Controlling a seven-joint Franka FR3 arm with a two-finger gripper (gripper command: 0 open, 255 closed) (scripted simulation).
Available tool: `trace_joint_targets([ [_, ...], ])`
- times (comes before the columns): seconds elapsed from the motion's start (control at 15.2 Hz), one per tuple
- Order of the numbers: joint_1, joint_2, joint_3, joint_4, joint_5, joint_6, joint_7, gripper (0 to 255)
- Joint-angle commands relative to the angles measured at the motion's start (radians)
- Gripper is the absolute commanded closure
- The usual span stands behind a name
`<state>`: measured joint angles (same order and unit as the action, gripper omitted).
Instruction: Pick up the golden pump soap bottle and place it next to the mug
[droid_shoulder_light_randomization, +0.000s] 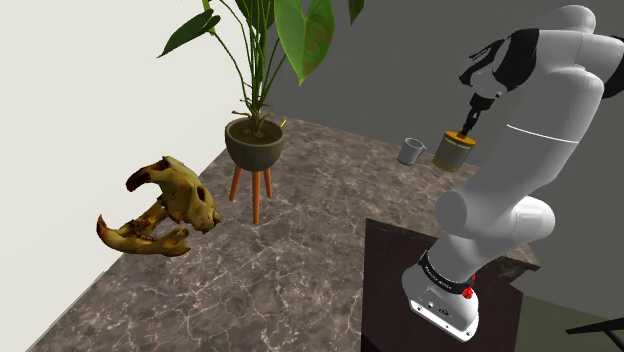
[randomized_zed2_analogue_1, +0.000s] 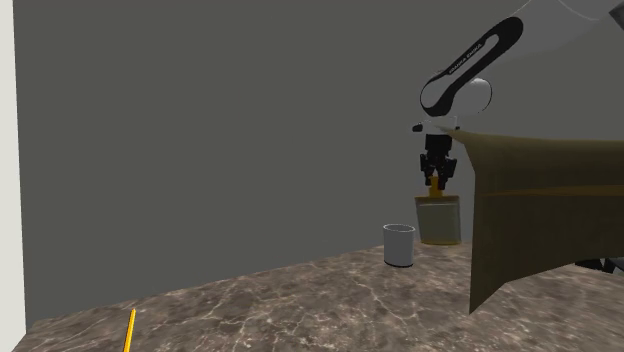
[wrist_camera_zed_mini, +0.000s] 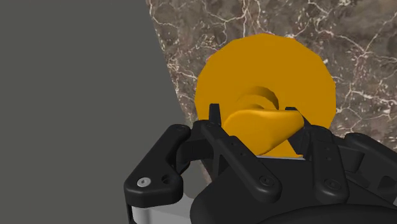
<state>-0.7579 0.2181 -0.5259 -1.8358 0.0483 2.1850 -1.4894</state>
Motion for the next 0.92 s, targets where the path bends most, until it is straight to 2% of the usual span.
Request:
trace_joint_targets([
  [0.0, -0.001, 0.009, 0.002, -0.016, 0.006, 0.025, -0.003, 255],
  [0.2, -0.005, 0.027, 0.006, -0.042, 0.018, 0.067, -0.008, 255],
  [0.73, -0.005, 0.027, 0.006, -0.042, 0.018, 0.067, -0.008, 255],
  [0.79, -0.005, 0.027, 0.006, -0.042, 0.018, 0.067, -0.008, 0],
  [0.86, -0.005, 0.027, 0.006, -0.042, 0.018, 0.067, -0.009, 0],
])
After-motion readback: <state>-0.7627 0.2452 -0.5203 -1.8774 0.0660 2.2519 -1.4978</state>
